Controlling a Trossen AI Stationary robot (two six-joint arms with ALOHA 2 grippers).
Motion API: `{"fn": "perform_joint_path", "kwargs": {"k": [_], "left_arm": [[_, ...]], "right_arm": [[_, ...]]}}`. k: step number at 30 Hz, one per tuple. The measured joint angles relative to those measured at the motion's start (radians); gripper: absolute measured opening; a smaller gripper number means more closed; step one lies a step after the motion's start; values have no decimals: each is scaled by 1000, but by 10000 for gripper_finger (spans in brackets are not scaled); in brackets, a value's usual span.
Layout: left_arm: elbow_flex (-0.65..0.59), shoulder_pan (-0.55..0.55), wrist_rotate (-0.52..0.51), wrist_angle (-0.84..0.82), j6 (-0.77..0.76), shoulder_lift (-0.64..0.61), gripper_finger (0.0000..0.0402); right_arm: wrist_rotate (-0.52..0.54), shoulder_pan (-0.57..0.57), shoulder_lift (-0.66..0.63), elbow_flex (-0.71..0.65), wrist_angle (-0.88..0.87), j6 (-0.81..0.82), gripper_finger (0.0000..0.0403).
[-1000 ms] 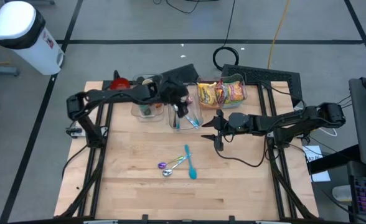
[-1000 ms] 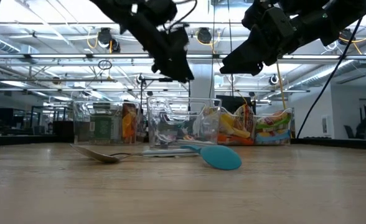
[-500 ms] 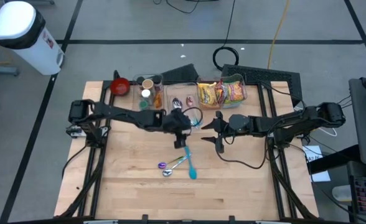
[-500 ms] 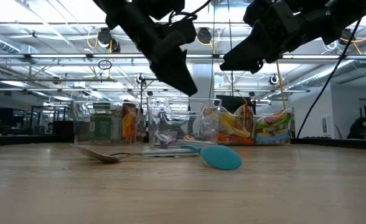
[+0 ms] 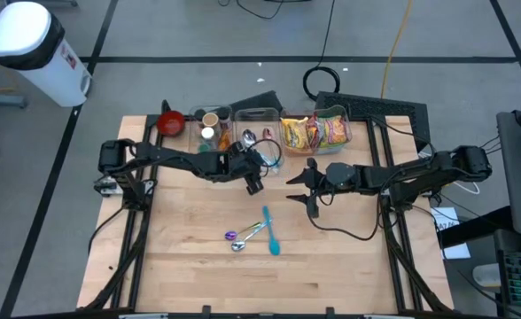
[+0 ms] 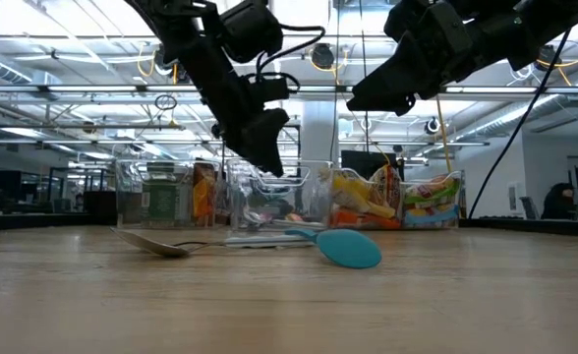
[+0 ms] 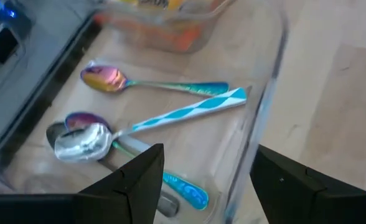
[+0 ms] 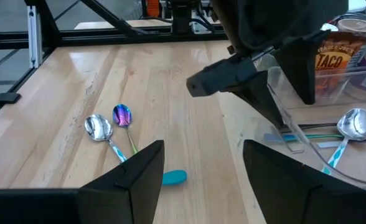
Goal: Pick & Place Food Item
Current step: Adjust the middle transparent bin on the table
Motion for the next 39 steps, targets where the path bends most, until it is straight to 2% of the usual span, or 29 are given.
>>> {"fn": "perform_joint_path", "kwargs": {"k": [11, 14, 22, 29, 31, 34, 39], "left_arm": [[-13, 48, 1, -44, -45, 0, 234], [-13, 40, 38, -48, -48, -9, 234], [-12, -51, 139, -53, -48, -76, 234], [-11, -156, 251, -38, -21, -75, 234], [-10, -176, 234, -44, 3, -70, 234], [-10, -193, 151, -50, 11, -71, 234], [-10, -170, 50, -76, 27, -71, 234]], "right_arm": [[0, 0, 0, 0, -1, 0, 210], [0, 0, 0, 0, -1, 0, 210], [0, 0, 0, 0, -2, 0, 210], [0, 0, 0, 0, -2, 0, 210], [0, 0, 0, 0, -1, 0, 210], [1, 0, 0, 0, 0, 0, 210], [0, 0, 0, 0, 2, 0, 210]]}}
